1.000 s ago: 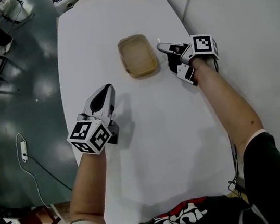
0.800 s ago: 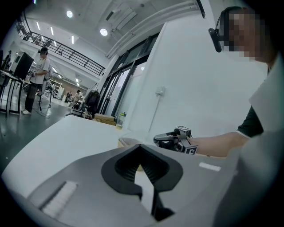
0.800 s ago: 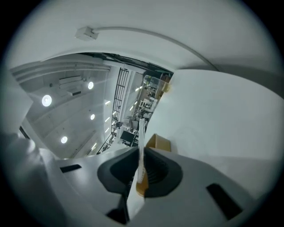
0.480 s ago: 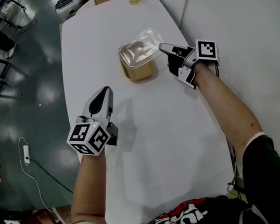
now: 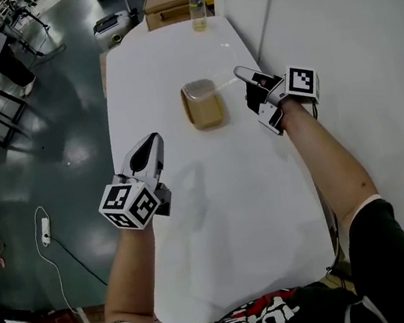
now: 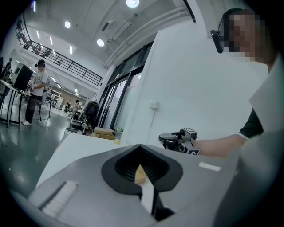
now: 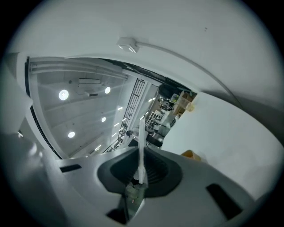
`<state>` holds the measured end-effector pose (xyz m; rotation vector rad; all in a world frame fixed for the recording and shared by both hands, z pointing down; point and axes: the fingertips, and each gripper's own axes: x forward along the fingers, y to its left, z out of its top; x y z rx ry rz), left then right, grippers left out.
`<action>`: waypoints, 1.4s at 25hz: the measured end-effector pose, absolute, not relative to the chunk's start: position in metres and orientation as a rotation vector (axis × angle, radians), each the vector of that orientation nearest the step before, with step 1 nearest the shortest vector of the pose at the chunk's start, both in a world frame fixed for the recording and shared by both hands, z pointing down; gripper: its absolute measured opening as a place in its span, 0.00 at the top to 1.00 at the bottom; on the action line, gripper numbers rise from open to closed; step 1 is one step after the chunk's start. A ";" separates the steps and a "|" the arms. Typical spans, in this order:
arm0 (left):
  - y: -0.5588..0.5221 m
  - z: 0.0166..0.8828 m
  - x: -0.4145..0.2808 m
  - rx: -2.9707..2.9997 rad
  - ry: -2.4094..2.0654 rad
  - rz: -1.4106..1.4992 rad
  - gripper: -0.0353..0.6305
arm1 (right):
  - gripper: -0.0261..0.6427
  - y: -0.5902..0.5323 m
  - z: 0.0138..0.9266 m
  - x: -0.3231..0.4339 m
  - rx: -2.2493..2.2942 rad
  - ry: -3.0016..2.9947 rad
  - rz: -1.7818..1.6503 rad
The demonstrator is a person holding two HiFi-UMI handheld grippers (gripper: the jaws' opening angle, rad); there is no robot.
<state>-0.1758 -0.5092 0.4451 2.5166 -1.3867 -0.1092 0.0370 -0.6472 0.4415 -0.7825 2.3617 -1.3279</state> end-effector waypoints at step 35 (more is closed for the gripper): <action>-0.261 0.192 -0.219 2.700 -1.454 -0.177 0.95 | 0.91 -0.376 0.158 0.092 -1.007 2.317 -0.749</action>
